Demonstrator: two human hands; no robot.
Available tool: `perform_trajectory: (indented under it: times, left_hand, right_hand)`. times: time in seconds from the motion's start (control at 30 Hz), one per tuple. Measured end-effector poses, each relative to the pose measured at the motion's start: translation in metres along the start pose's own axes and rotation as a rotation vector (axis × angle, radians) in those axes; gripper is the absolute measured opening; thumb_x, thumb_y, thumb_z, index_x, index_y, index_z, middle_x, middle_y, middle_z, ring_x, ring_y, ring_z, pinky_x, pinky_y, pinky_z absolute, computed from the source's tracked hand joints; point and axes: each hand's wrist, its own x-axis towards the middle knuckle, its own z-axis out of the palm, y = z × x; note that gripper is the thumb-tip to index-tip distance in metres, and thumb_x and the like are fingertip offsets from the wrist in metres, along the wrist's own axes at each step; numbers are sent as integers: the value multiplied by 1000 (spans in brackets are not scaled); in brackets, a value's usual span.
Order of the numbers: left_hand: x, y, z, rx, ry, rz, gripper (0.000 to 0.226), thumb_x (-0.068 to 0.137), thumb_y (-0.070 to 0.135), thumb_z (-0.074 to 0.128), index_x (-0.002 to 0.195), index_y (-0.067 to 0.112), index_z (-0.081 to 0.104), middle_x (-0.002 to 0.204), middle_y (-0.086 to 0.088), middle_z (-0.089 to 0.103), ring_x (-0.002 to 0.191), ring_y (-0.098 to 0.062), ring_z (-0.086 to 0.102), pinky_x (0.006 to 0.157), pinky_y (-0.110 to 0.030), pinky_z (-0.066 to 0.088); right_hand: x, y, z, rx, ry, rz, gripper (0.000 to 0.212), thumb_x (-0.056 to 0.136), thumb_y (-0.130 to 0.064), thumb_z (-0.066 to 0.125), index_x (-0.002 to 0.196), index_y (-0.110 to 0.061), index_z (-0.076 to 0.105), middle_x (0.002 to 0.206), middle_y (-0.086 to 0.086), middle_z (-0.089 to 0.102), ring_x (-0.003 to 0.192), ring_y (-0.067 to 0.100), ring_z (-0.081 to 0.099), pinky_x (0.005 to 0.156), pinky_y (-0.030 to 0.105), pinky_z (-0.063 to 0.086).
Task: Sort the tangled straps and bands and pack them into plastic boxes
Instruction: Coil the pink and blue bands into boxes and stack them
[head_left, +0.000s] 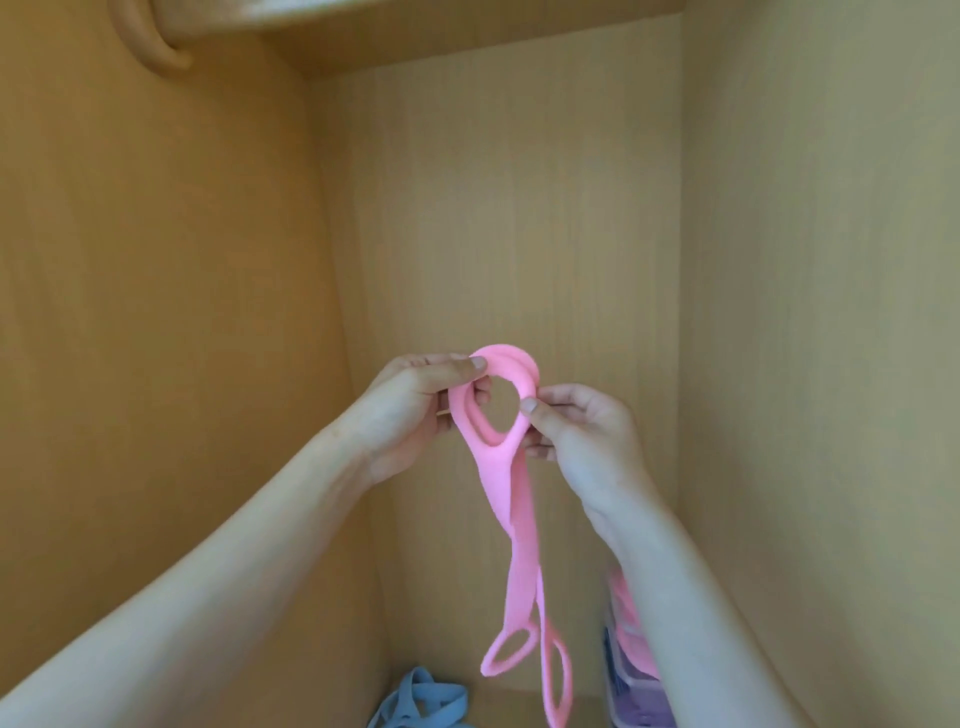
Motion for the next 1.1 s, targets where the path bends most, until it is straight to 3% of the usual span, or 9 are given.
perform_trajectory:
  times: [0.1,0.27,0.47,0.57,0.67,0.8,0.93,1.1]
  left_hand:
    - [-2,-2,1,-97,-37,-48,22,99,27,54,85,15,66,77,-3,60,72,-16,57,74,-31,44]
    - [-4,0,1,-163,29,-141,23,102,17,46,100,8,67,73,-2,60,68,-14,58,68,-26,50]
    - [-4,13,-2,-162,91,-173,26,102,16,44,111,3,65,90,-8,65,84,-21,60,89,-36,45]
    - [-5,19,-9,-94,124,-133,31,95,1,41,114,-7,65,76,-4,61,73,-18,55,83,-36,42]
    - [-6,21,-17,-16,139,-72,36,93,-4,38,117,-9,64,75,-3,61,72,-17,56,78,-34,43]
    - [-14,25,-24,-28,115,-40,27,99,3,38,98,5,66,73,1,65,67,-14,60,73,-30,48]
    - [-16,26,-27,-14,97,36,34,93,-3,39,111,-9,67,83,-6,61,78,-19,56,75,-32,47]
    - [-13,28,-23,-178,100,35,26,101,12,48,111,-2,68,82,-5,66,73,-15,60,74,-30,53]
  right_hand:
    - [-3,3,-3,-7,-26,-1,12,94,-3,68,86,-11,69,67,-2,73,59,10,67,61,24,57]
    - [-7,3,-2,-47,-99,-41,15,96,-3,65,88,-14,71,77,-1,75,71,13,69,68,25,57]
    - [-7,-14,9,-13,-135,-53,8,95,-7,68,90,-12,73,85,9,76,75,26,74,73,40,62]
    - [-9,-26,16,37,-151,-57,8,94,-2,68,87,-7,69,75,5,73,68,20,72,62,35,61]
    - [-11,-36,22,44,-174,-93,7,94,-1,67,88,-6,68,73,4,72,65,17,71,60,35,61]
    - [-13,-46,29,28,-185,-142,5,94,-4,68,90,-6,70,89,20,73,73,32,73,64,40,62]
    - [-9,-42,39,-60,-147,-133,10,93,-5,69,84,-10,69,79,11,70,68,22,72,63,40,63]
    - [1,-24,39,-79,-64,-87,7,93,-5,70,87,-8,68,91,18,71,71,22,74,62,38,63]
